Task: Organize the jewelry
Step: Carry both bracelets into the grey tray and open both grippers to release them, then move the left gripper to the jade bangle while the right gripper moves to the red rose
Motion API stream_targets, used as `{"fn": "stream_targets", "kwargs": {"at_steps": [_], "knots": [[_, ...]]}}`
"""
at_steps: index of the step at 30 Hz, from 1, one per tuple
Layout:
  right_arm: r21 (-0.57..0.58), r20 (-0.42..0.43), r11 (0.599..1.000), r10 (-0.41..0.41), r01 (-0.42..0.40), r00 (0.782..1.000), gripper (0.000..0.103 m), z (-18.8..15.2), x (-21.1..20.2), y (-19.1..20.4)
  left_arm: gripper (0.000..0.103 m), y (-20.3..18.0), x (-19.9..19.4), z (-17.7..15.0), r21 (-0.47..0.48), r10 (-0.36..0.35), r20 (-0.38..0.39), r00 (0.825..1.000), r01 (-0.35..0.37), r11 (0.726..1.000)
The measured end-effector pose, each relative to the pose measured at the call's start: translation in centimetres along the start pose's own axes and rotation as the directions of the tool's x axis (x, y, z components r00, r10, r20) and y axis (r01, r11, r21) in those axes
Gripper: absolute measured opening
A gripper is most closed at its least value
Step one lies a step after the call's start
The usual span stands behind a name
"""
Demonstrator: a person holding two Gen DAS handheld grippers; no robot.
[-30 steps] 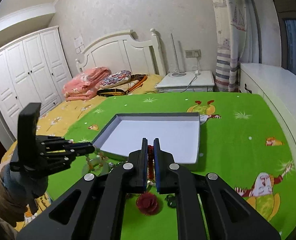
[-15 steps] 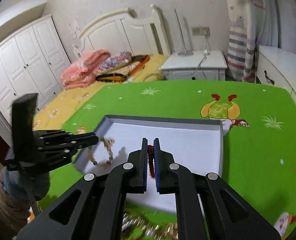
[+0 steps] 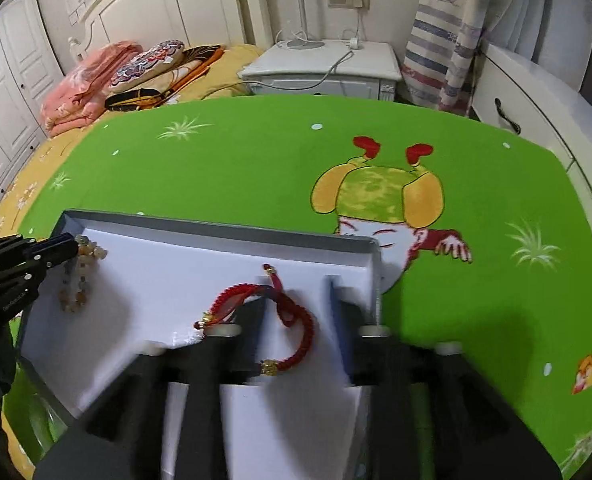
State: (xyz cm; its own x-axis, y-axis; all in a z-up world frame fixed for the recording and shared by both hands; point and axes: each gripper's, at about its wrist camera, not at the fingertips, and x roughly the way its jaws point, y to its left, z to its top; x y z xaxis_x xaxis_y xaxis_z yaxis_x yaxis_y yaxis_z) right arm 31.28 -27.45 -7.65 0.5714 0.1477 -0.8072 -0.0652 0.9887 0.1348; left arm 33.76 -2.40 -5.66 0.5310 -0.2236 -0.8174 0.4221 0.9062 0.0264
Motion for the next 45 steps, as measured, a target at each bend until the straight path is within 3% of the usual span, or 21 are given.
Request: {"fn": "stream_targets", "kwargs": {"at_steps": [1,2,3,4,7,10,11,12,13,15,16,18,20,23,29,37,45], "knots": [[-0.002,0.011,1.000,-0.006,0.006,1.000,0.050,-0.1,-0.4,0.3,0.031,-0.5,-0.3,-0.1,0.014,0.003,0.008,1.000,-0.003,1.000],[-0.007,0.024,1.000,-0.019,0.019,1.000,0.052,-0.1,-0.9,0.4,0.053,-1.1,-0.7,-0.2,0.027,0.016,0.021,1.000,-0.017,0.999],[-0.014,0.049,1.000,-0.025,0.026,0.998,0.053,-0.3,-1.7,0.7,0.059,-1.6,-1.4,-0.5,0.042,0.044,0.049,0.998,-0.046,0.998],[-0.016,0.069,1.000,-0.017,0.018,0.997,0.053,-0.3,-2.4,0.8,0.071,-2.1,-2.3,-0.8,0.057,0.061,0.086,0.994,-0.066,0.996],[-0.020,0.176,1.000,0.005,-0.001,0.984,0.058,-1.4,-6.7,1.4,0.082,-3.3,-6.1,-2.3,0.065,0.121,0.227,0.966,-0.139,0.988],[-0.036,0.354,0.999,-0.023,0.038,0.935,0.084,-3.2,-12.6,1.6,0.099,-3.2,-10.1,-4.1,-0.023,0.169,0.325,0.930,-0.171,0.985],[-0.039,0.428,0.997,-0.045,0.069,0.903,0.093,-4.3,-14.6,1.7,0.099,-3.2,-11.2,-4.7,-0.054,0.185,0.353,0.917,-0.178,0.983],[-0.033,0.477,0.994,-0.076,0.104,0.875,0.097,-5.6,-16.2,1.6,0.099,-3.1,-12.4,-5.6,-0.085,0.203,0.376,0.904,-0.185,0.979],[-0.023,0.487,0.992,-0.100,0.127,0.867,0.097,-6.2,-16.9,1.5,0.099,-3.0,-13.4,-6.4,-0.112,0.222,0.385,0.896,-0.194,0.975],[0.023,0.449,0.986,-0.159,0.166,0.879,0.097,-7.9,-17.2,0.8,0.099,-2.6,-14.3,-7.9,-0.154,0.244,0.343,0.907,-0.202,0.967],[0.042,0.419,0.986,-0.166,0.163,0.893,0.097,-8.8,-16.9,0.3,0.099,-2.6,-14.3,-8.7,-0.177,0.250,0.295,0.922,-0.204,0.963],[0.080,0.366,0.988,-0.153,0.132,0.918,0.097,-11.3,-16.2,-0.7,0.099,-2.6,-14.3,-10.2,-0.199,0.249,0.253,0.935,-0.202,0.959],[0.123,0.340,0.983,-0.170,0.135,0.925,0.097,-14.3,-15.9,-1.2,0.099,-2.8,-14.3,-12.4,-0.213,0.258,0.221,0.941,-0.211,0.954],[0.150,0.309,0.985,-0.125,0.082,0.943,0.097,-17.9,-15.5,-1.2,0.099,-3.0,-14.2,-15.6,-0.222,0.233,0.180,0.956,-0.192,0.956],[0.037,0.221,0.997,-0.076,0.069,0.972,0.095,-22.3,-14.0,2.6,0.098,-4.4,-13.6,-19.1,-0.193,0.212,0.144,0.967,-0.183,0.964],[-0.076,0.103,0.997,-0.024,0.032,0.994,0.080,-22.5,-11.5,5.6,0.098,-6.3,-12.2,-20.6,-0.140,0.129,0.094,0.987,-0.115,0.983],[-0.161,0.079,0.984,-0.058,0.070,0.995,0.071,-21.0,-9.6,7.8,0.093,-7.1,-10.5,-19.5,-0.112,0.066,0.049,0.997,-0.060,0.992]]}}
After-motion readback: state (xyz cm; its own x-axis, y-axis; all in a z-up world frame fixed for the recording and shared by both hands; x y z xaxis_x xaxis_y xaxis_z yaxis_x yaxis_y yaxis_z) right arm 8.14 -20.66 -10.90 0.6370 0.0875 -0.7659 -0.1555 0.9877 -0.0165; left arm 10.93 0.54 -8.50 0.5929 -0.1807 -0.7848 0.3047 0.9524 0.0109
